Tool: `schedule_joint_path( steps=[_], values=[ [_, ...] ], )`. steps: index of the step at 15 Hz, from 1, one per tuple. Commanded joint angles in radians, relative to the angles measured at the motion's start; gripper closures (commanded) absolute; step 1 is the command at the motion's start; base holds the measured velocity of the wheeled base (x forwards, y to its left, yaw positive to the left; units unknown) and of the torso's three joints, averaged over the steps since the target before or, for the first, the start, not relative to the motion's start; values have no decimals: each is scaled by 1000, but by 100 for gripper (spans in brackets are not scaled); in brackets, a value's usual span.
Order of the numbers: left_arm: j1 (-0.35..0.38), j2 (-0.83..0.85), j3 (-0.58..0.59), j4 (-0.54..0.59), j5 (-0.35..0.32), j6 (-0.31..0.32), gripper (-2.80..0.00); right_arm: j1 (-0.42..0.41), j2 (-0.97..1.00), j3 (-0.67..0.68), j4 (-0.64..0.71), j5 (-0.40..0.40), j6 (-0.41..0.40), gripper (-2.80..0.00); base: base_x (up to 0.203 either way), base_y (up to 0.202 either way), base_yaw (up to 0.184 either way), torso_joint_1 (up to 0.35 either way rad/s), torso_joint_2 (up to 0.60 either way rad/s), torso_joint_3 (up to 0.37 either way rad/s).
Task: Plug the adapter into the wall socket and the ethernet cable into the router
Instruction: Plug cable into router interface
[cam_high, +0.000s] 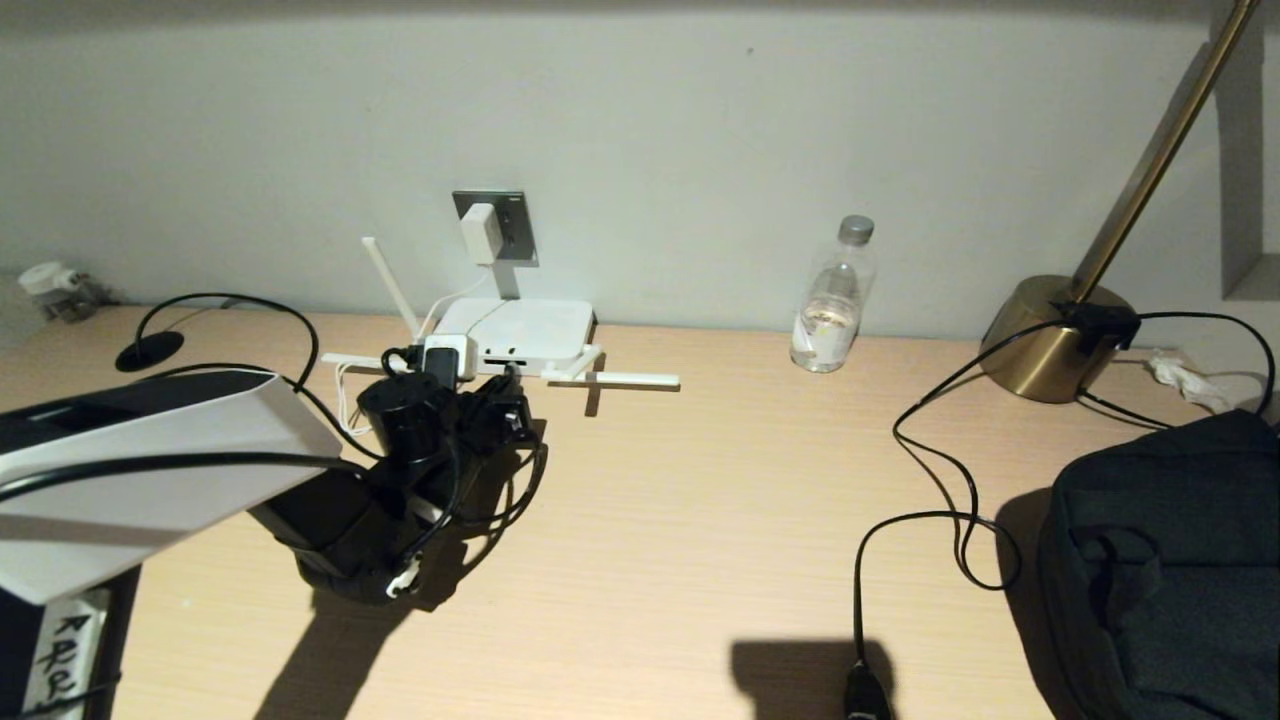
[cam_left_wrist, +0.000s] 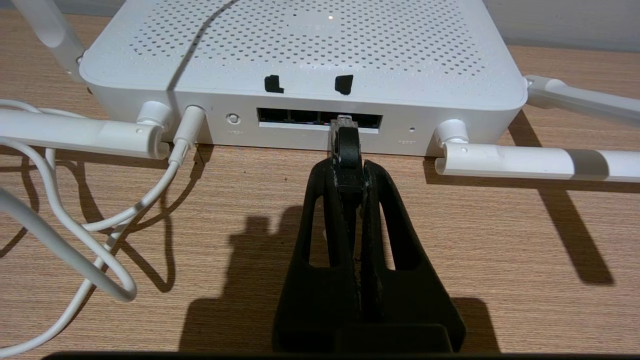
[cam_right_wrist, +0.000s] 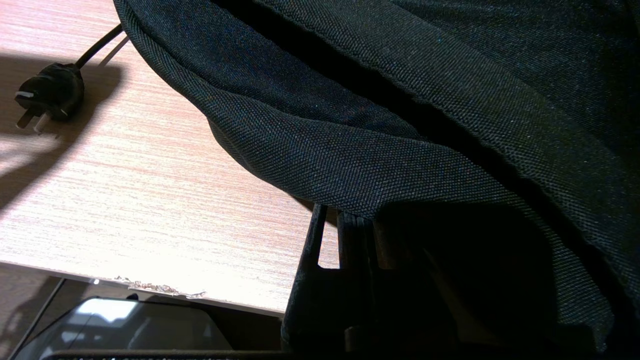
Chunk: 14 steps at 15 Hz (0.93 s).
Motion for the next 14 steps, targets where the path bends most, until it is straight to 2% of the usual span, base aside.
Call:
schedule_joint_path(
  steps=[1,14],
  values=[
    [0,-4,-2,-8,2,2,0,0,2,0,1,1,-1,0,0,0,0,0,0,0],
    [12,19,-33,-10,5,1,0,0,2,0,1,1,-1,0,0,0,0,0,0,0]
  ],
)
